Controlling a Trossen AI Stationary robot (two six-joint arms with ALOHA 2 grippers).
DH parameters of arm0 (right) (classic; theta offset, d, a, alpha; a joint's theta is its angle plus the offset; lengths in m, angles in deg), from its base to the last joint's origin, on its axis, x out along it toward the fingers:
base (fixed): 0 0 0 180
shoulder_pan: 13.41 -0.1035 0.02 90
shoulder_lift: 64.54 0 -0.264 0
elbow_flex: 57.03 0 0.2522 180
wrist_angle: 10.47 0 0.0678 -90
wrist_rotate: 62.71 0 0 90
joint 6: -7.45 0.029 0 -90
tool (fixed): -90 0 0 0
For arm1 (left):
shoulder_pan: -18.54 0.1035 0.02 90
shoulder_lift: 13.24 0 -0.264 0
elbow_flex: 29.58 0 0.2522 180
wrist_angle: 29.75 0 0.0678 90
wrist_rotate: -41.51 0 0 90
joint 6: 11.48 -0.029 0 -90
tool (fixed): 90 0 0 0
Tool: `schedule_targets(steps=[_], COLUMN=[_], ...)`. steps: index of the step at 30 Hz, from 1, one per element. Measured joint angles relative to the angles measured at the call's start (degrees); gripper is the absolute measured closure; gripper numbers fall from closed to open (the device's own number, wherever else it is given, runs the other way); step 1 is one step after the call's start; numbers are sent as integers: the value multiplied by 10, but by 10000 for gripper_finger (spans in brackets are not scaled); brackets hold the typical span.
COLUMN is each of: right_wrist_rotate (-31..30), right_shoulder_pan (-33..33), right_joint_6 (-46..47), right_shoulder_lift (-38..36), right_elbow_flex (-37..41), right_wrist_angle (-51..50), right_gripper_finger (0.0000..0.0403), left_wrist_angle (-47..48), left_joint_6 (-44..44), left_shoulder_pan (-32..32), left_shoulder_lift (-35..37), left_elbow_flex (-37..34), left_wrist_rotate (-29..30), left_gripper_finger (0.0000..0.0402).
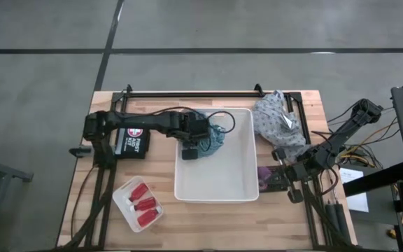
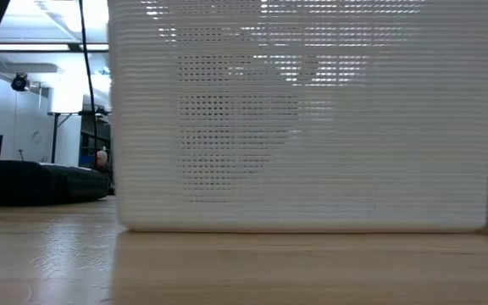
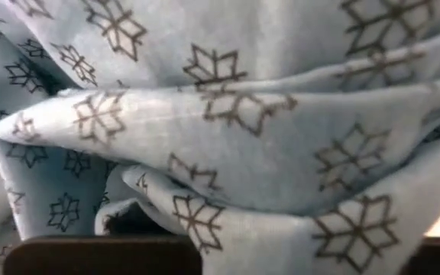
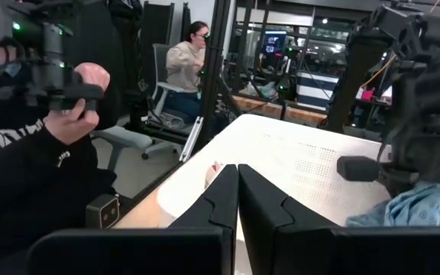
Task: Pick & place medical supplies in basket/bin
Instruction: Put the dark blue patient gown into the organizer bin
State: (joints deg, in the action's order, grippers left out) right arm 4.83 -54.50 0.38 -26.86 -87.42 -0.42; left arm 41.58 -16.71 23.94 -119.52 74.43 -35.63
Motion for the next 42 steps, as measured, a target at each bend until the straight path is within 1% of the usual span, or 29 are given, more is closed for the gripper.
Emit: schedule_targets(steps=[6,13,18,21,26,36,39,42], right_wrist_rotate=[0,0,0,0,0,0,0,0], right_shoulder_pan=[0,0,0,0,0,0,0,0], right_joint_6=[0,0,0,0,0,0,0,0], right_shoulder_lift=[0,0,0,0,0,0,0,0], right_elbow_flex=[0,0,0,0,0,0,0,0], right_wrist_angle=[0,0,0,0,0,0,0,0], right_gripper_finger=[394,394,394,394,394,394,394,394], left_wrist_angle=[59,89,76,57,50,37,16,-7], left_joint_6=[48,54,55,52,51,48,35,33], left_shoulder_pan=[9,21,23,23,23,22,22,22], left_shoulder_lift=[1,2,3,3,3,9,26,47], left_elbow_flex=[-19,-25,-25,-25,-25,-24,-24,-24], left_wrist_rotate=[4,10,11,11,16,10,4,2], left_gripper_finger=[334,333,332,321,272,130,100,84])
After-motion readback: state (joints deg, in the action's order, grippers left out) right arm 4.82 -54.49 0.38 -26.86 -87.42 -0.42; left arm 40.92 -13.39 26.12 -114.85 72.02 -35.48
